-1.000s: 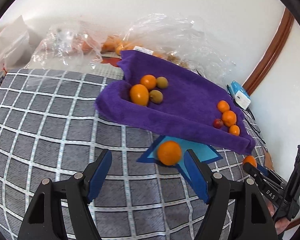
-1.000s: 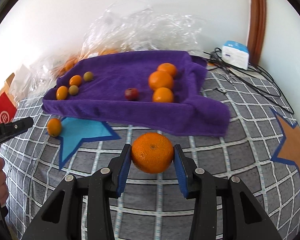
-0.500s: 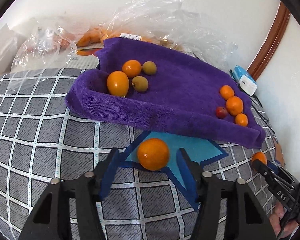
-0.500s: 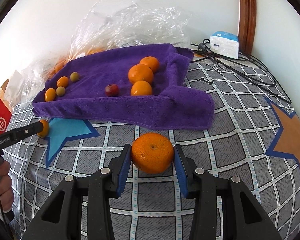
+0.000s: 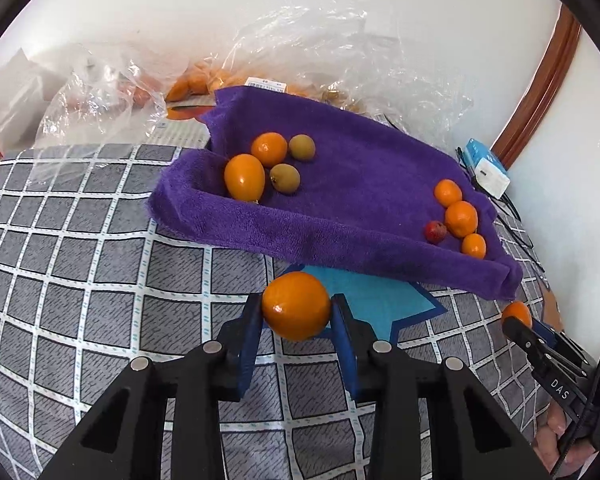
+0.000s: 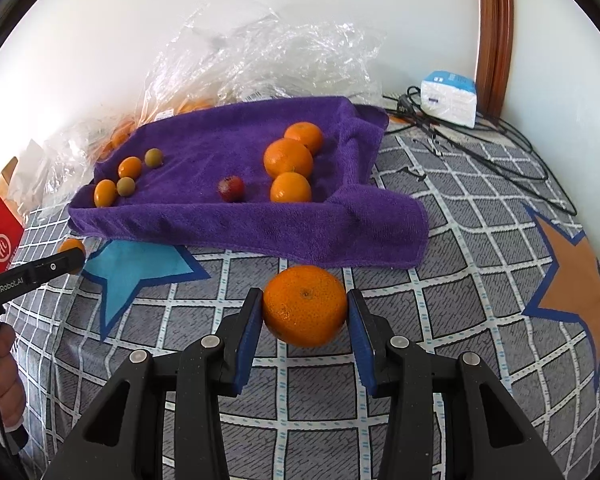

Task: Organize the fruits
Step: 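Lift and carry both held oranges over the purple towel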

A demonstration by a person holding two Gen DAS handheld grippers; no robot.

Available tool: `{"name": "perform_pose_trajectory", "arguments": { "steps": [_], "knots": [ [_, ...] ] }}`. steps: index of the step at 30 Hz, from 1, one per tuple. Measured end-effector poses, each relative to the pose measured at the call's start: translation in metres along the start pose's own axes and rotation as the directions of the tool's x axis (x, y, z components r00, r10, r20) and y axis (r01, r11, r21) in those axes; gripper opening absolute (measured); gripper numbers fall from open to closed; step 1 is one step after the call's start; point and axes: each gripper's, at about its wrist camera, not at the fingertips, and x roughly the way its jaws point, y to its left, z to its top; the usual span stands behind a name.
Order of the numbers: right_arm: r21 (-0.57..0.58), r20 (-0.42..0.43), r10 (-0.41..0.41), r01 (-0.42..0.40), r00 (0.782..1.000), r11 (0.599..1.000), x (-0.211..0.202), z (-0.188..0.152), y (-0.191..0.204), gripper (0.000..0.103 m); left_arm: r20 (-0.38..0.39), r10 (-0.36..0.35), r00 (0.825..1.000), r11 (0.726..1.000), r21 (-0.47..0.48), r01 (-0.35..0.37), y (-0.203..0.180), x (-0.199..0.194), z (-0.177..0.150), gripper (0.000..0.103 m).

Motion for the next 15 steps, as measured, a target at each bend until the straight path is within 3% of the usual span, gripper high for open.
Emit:
{"name": "perform_pose_trajectory", "arguments": {
  "steps": [15],
  "knots": [
    [-0.007, 0.056, -0.002, 0.002, 0.998, 1.0, -0.041, 0.008, 0.016, 0.042, 0.052, -0.004, 0.999, 0.999, -0.048, 0.007, 0.01, -0.05, -0.003, 0.033]
  ]
}}
